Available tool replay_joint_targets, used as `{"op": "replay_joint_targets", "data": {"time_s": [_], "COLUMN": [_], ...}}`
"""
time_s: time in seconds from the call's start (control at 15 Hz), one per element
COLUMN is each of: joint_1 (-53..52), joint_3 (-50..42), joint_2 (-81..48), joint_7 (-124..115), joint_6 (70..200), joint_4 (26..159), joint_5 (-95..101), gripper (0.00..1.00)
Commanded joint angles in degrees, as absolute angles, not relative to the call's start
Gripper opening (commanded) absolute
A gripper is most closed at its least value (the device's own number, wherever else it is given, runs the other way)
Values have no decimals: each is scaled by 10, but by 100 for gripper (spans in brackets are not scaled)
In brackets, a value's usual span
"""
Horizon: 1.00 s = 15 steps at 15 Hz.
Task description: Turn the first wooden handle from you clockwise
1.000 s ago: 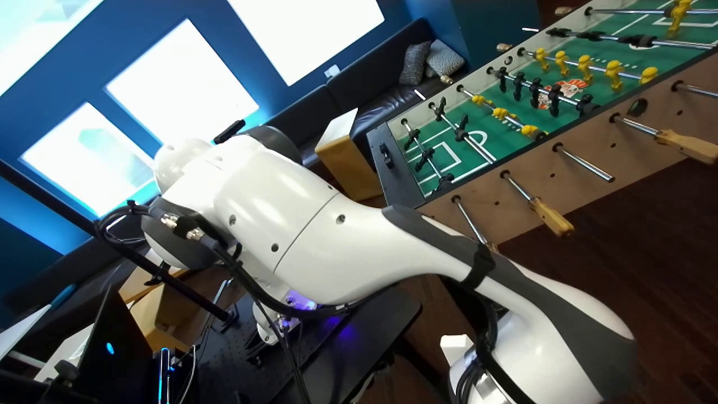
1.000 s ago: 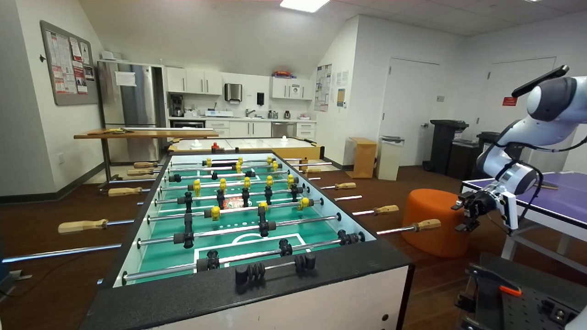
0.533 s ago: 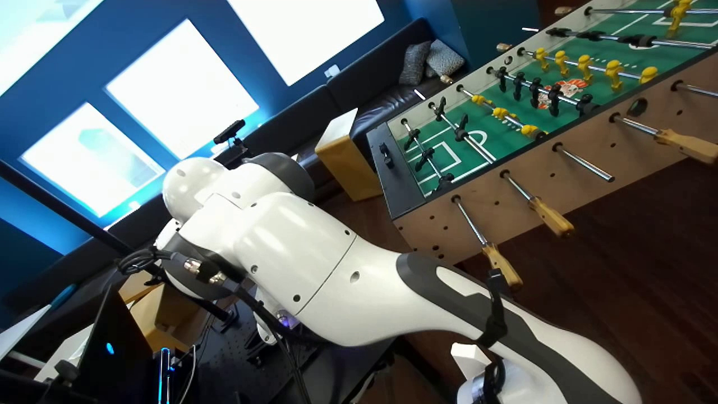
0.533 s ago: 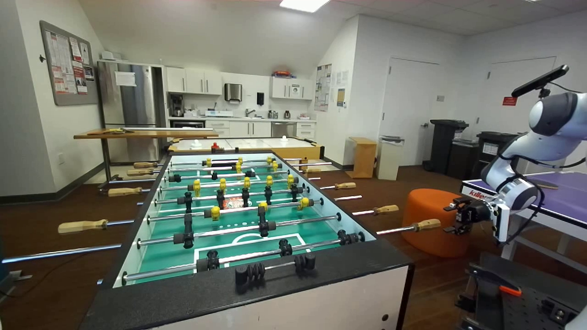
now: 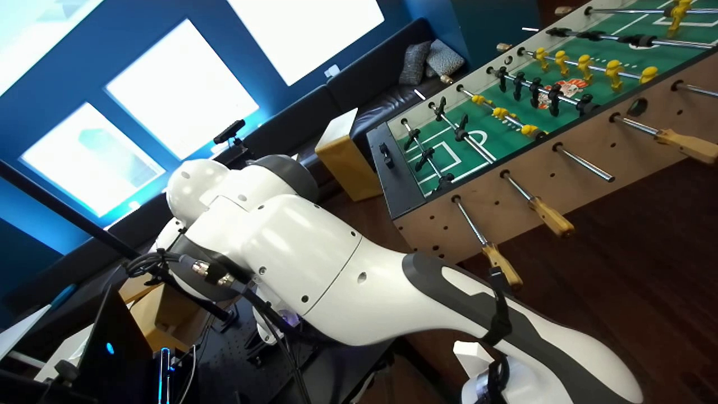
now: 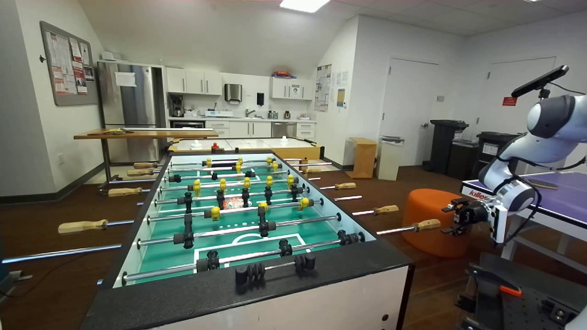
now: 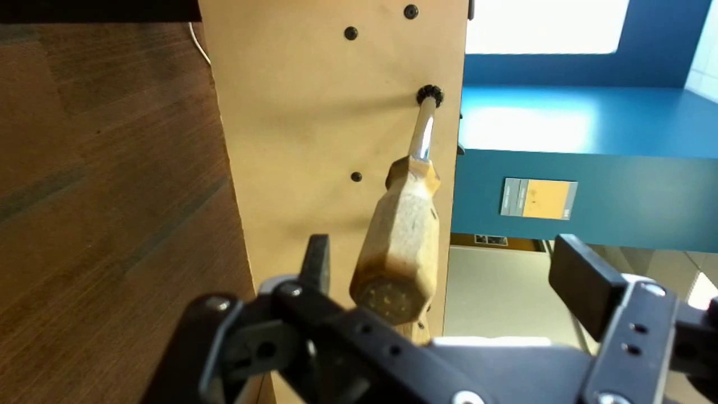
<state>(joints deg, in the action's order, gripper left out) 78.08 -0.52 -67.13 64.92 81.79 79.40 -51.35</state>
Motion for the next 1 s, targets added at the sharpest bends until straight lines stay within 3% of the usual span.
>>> {"op": "replay_joint_targets", "data": {"time_s": [0.0,0.93], "joint_1": [775,767], "joint_3": [-1,24], "joint_2": [-704,-785], "joint_7": [648,638], "joint_6": [784,728], "joint_4": [749,635], "joint_5": [-519,-520], "gripper": [100,100]}}
